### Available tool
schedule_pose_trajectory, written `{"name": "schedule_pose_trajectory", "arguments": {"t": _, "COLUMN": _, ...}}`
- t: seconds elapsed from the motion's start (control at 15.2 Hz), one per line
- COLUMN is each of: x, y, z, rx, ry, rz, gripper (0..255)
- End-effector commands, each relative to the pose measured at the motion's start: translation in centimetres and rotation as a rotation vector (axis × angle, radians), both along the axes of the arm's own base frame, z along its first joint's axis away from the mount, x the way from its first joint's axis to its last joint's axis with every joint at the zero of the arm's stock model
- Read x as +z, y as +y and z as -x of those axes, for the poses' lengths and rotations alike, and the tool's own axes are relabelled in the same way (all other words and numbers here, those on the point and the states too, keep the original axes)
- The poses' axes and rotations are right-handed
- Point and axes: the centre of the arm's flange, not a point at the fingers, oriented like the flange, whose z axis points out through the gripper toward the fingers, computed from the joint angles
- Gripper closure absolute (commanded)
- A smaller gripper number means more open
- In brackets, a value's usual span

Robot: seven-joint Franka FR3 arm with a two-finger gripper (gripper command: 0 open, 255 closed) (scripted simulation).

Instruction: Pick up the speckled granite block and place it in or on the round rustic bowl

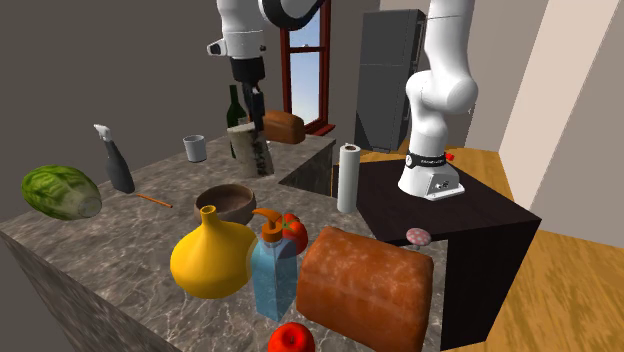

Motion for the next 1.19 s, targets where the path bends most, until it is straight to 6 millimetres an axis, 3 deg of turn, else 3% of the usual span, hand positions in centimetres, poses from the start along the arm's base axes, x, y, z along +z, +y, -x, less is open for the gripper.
{"name": "schedule_pose_trajectory", "arguments": {"t": 0.0, "x": 0.6, "y": 0.8, "z": -2.5, "rx": 0.0, "ry": -0.001, "rz": 0.0, "gripper": 255}}
{"name": "schedule_pose_trajectory", "arguments": {"t": 0.26, "x": 1.8, "y": 2.2, "z": -7.5, "rx": 0.0, "ry": -0.001, "rz": 0.0, "gripper": 255}}
{"name": "schedule_pose_trajectory", "arguments": {"t": 0.33, "x": 2.4, "y": 2.8, "z": -9.8, "rx": 0.0, "ry": -0.001, "rz": 0.0, "gripper": 255}}
{"name": "schedule_pose_trajectory", "arguments": {"t": 1.12, "x": -3.9, "y": 2.8, "z": -9.8, "rx": 0.0, "ry": -0.001, "rz": 0.0, "gripper": 255}}
